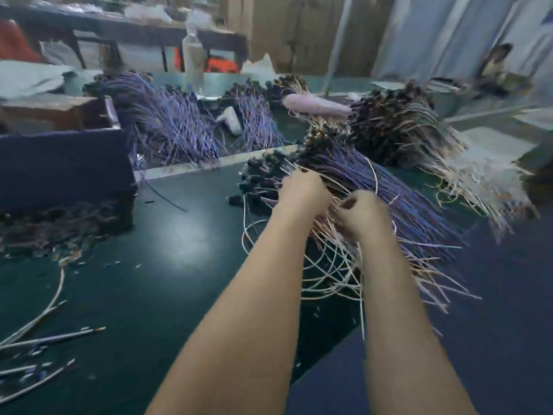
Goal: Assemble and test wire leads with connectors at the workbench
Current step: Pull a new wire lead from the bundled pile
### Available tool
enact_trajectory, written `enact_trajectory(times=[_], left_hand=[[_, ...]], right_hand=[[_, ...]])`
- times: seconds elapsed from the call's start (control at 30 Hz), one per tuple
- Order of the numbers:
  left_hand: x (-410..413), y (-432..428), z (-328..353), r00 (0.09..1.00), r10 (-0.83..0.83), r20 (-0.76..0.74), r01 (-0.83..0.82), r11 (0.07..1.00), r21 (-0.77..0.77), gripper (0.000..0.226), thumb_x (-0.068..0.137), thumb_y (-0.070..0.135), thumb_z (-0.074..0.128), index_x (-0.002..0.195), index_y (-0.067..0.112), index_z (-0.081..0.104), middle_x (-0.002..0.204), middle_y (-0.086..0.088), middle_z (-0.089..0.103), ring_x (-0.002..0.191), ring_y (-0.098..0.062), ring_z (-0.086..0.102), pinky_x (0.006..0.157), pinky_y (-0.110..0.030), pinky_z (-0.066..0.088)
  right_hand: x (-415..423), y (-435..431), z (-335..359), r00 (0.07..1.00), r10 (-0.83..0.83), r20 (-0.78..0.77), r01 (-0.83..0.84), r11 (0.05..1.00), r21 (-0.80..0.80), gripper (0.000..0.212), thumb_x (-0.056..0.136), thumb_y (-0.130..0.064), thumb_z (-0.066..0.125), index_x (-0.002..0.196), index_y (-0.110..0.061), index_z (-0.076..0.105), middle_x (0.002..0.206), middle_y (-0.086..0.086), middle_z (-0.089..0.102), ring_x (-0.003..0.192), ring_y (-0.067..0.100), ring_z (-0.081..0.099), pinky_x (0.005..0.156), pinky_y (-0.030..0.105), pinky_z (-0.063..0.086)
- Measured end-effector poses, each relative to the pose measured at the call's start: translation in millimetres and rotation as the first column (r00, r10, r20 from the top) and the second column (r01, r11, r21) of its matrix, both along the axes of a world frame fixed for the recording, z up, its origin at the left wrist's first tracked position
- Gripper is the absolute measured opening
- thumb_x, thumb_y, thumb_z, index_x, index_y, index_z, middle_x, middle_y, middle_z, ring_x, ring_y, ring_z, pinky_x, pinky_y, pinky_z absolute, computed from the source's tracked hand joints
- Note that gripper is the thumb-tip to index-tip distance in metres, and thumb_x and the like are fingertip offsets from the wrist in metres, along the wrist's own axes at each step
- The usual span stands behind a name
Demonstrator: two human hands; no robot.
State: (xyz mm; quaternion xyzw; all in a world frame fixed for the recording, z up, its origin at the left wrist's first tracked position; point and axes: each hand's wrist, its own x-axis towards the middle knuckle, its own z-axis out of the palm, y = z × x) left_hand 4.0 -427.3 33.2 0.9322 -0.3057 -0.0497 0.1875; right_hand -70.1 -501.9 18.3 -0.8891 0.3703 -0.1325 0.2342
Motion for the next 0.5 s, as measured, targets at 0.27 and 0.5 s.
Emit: enact_trajectory(times=[0.27,0.5], left_hand=[[4,5,-28,0.993,0.066,-0.096,-0.095,0.936,-0.338,0.035,0.098,0.018,0.039,0.128,0.007,0.053,0.149,-0.014,0.031,0.135,-0.033,0.032,0.111,-0.042,0.029],[19,88,25,0.965,0.162,-0.206,-0.262,0.566,-0.782,0.026,0.097,0.019,0.046,0.115,0.008,0.060,0.106,0.004,0.057,0.096,-0.015,0.056,0.084,-0.026,0.043]], right_hand=[[11,8,-23,0.965,-0.082,0.249,0.110,0.989,-0.102,0.017,0.087,-0.012,0.054,0.101,-0.015,0.063,0.106,0.011,0.064,0.098,0.031,0.057,0.074,0.031,0.039],[42,96,19,0.832,0.295,0.471,-0.324,0.946,-0.020,0.015,0.091,-0.016,0.057,0.101,-0.008,0.064,0.100,0.010,0.068,0.090,0.023,0.061,0.076,0.027,0.042]])
